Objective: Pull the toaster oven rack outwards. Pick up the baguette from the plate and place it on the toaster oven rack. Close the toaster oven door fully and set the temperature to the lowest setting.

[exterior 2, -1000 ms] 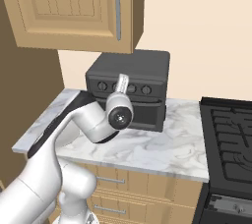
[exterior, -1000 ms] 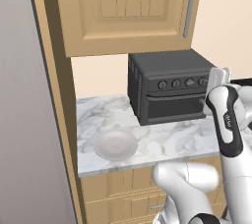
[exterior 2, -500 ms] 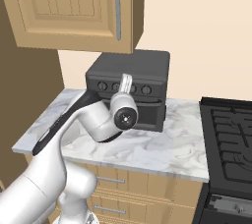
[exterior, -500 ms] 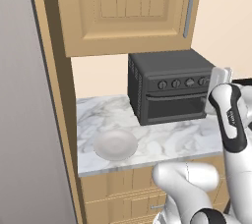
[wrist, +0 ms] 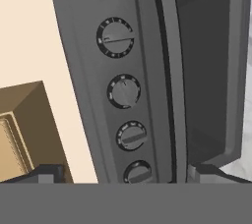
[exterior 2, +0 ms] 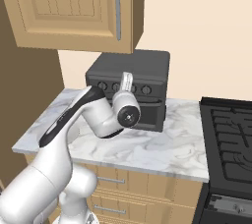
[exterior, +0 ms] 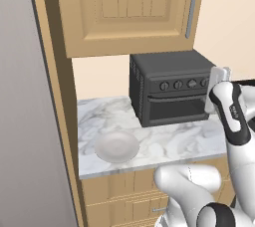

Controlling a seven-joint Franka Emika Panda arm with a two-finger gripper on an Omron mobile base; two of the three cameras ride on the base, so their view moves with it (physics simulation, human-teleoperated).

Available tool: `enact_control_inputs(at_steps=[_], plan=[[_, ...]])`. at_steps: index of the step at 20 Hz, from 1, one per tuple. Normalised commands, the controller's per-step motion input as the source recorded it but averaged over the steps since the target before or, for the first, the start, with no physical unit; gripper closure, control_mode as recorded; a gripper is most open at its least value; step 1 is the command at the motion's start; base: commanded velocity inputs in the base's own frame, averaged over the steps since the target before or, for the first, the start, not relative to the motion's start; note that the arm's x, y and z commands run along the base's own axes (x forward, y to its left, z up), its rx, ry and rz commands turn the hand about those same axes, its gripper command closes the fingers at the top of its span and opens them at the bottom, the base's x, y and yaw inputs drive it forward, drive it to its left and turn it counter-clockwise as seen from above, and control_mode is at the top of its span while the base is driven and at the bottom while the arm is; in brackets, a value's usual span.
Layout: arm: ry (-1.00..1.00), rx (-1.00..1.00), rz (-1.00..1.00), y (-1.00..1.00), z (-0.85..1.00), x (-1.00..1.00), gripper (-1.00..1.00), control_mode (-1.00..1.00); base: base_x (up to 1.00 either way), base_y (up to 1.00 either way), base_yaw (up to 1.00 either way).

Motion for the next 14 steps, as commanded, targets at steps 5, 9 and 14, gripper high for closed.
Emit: enact_control_inputs(at_steps=[5, 9, 14], plan=[[0.0, -0.04, 0.0, 0.0, -0.06, 0.07, -1.0, -1.0, 0.0, 0.0, 0.0], [0.0, -0.03, 0.01, 0.0, -0.09, 0.07, -1.0, -1.0, 0.0, 0.0, 0.0], [0.0, -0.03, 0.01, 0.0, -0.1, 0.13, -1.0, -1.0, 0.0, 0.0, 0.0]])
